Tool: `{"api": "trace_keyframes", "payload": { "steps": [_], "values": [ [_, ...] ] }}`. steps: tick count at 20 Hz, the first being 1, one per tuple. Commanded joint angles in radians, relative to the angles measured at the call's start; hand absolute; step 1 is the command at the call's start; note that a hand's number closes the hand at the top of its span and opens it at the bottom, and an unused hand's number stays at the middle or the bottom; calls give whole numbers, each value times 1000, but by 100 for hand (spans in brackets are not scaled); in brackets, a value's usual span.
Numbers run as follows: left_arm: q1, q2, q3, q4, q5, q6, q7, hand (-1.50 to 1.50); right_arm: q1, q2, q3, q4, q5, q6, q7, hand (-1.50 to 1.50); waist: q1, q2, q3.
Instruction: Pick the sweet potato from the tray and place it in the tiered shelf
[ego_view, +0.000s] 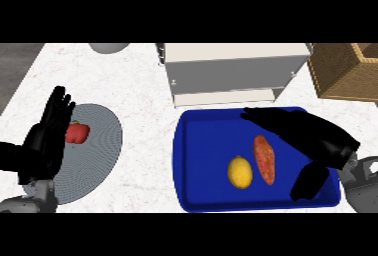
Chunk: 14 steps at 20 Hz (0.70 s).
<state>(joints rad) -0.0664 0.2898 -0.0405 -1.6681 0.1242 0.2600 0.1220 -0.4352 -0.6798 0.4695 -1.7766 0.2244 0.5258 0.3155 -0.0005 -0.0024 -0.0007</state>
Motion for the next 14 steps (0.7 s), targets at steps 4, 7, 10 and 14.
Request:
{"api": "trace_keyframes", "payload": {
  "steps": [4,7,10,14],
  "values": [
    [-33,-13,6,9,-6,-12,25,0,5,9,68,42,229,10,70,-150,3,2,1],
    [11,-36,-7,-20,-29,0,15,0,79,0,79,80,339,-48,-5,-150,3,2,1],
    [-50,-14,33,-20,-34,-20,78,0,70,117,44,102,364,-23,28,-150,3,2,1],
    [39,-47,43,-12,-43,-53,-18,0,117,107,-12,152,432,-21,-100,-150,3,2,1]
  ]
}}
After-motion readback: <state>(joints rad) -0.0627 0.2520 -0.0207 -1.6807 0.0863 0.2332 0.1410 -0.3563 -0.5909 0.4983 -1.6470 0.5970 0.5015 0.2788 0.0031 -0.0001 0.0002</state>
